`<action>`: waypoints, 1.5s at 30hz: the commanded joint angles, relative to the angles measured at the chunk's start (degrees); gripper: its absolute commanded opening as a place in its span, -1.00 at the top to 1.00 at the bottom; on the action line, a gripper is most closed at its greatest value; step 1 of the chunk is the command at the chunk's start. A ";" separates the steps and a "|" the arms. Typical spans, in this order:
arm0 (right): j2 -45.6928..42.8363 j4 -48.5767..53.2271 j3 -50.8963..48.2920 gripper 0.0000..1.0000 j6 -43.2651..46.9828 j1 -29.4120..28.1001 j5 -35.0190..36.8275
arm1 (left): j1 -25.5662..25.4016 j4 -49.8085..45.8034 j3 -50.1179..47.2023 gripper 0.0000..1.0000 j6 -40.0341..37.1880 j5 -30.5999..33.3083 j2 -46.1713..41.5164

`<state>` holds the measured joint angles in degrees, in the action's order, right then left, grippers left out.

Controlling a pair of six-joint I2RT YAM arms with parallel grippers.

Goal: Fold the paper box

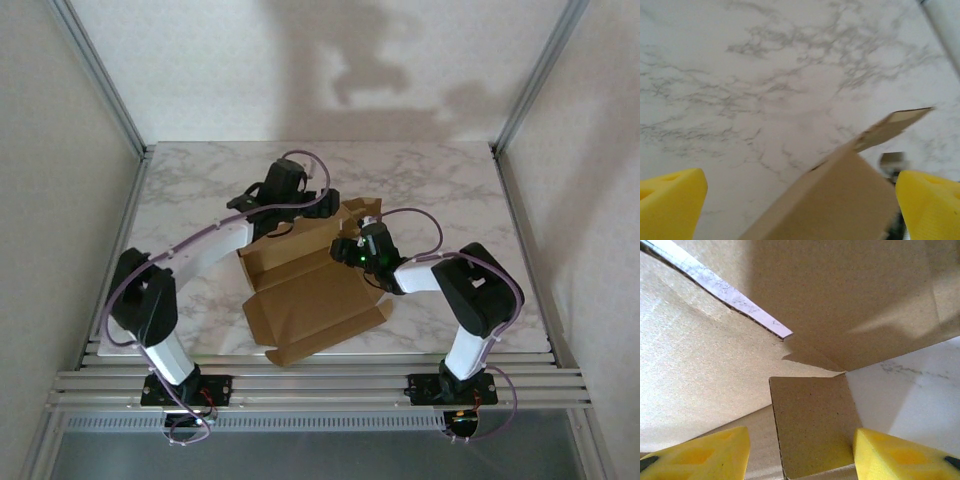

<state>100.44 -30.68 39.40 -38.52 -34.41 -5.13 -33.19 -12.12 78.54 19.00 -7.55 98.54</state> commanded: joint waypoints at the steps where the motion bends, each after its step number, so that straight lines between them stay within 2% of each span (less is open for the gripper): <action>1: -2.62 3.25 -1.51 -0.11 0.38 -0.70 0.78 | 0.76 -2.14 4.13 -0.87 -4.09 -0.03 2.62; 8: -5.10 6.06 -1.59 -0.07 1.50 -0.64 0.64 | 0.63 -1.40 2.36 -0.66 -4.59 -2.54 4.63; 14: -6.36 7.11 -1.84 -0.06 2.48 -0.67 0.00 | -0.04 -0.56 0.05 -0.65 -4.41 -1.95 4.47; 19: -13.06 12.73 -3.35 -0.13 6.53 -0.61 -0.01 | -0.18 -0.42 -1.01 -0.64 -4.42 -1.31 5.12; 25: -27.92 31.73 -1.46 -0.24 16.61 0.71 -1.24 | -0.38 -0.17 -1.21 -0.64 -4.59 -1.06 5.51; 30: -34.78 49.58 8.06 -0.34 23.93 4.61 -0.74 | -0.38 -0.41 -0.76 -0.65 -5.24 -1.03 5.45; 33: -31.85 57.26 16.46 -0.42 28.46 8.22 -2.02 | -0.38 -0.29 -0.76 -0.65 -5.79 -1.21 5.21; 38: -21.79 67.10 30.94 -0.53 38.16 13.20 -3.78 | -0.43 0.21 -0.96 -0.67 -7.83 -3.40 5.33; 45: -8.84 77.34 45.69 -0.58 47.37 14.63 -4.94 | -0.38 0.63 -1.02 -0.68 -8.78 -4.29 5.63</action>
<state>88.18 37.76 80.47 2.33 -20.18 -8.01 -32.97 -10.59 78.56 11.92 -10.79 102.98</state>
